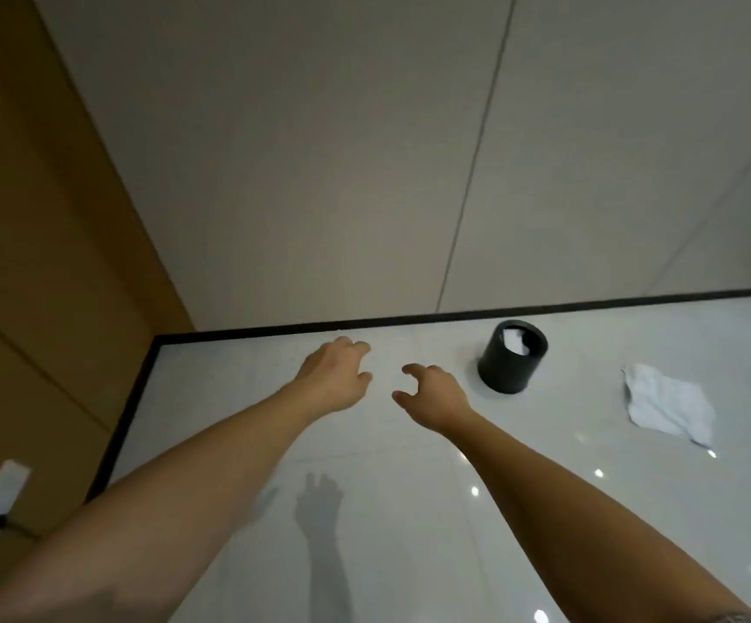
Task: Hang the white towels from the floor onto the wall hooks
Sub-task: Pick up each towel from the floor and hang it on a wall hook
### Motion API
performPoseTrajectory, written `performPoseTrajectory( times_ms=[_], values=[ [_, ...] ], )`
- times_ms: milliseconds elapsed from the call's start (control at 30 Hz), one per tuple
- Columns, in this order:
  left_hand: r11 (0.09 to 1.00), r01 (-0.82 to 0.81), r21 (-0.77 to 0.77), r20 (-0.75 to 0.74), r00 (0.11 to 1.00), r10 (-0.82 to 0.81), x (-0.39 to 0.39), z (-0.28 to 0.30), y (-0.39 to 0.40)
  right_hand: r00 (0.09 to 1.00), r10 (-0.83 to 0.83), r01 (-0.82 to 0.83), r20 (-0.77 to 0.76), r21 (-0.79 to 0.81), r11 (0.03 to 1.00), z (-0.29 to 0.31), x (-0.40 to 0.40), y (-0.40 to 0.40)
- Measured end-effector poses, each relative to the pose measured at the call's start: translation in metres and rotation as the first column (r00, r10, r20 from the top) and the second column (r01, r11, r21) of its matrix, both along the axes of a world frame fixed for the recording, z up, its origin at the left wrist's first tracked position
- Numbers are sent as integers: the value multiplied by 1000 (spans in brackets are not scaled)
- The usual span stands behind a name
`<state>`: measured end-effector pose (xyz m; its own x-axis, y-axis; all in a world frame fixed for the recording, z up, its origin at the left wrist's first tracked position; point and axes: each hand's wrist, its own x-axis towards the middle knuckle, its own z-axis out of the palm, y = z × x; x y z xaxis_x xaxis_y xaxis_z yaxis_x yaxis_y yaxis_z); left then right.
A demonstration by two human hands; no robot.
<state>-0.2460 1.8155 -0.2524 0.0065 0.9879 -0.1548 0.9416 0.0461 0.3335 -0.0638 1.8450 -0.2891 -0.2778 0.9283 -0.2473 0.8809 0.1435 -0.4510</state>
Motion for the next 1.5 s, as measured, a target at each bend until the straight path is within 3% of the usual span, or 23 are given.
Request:
performPoseTrajectory(
  times_ms=[133,267,400,600,867,1133,1500],
  values=[
    [968,246,-50,-44,968,-248,160,-11,40,975,-221,221,9,-34,975,-8,159,0],
    [911,408,-59,8,913,-408,298,-12,65,904,-427,427,20,-73,901,-8,290,-10],
    [789,603,-117,12,796,-606,400,-21,86,808,-589,584,-4,-123,802,-15,380,-16],
    [644,745,-172,16,656,-754,514,-45,154,666,-746,731,-12,-183,657,-37,476,14],
    [610,744,-272,154,660,-736,625,-83,304,534,-844,821,47,-266,505,-56,585,132],
    [610,703,-366,135,688,-713,697,-109,467,453,-891,834,20,-363,416,-70,661,267],
    [631,592,-501,114,768,-630,816,-195,620,507,-862,755,20,-494,432,-165,812,439]
  ],
)
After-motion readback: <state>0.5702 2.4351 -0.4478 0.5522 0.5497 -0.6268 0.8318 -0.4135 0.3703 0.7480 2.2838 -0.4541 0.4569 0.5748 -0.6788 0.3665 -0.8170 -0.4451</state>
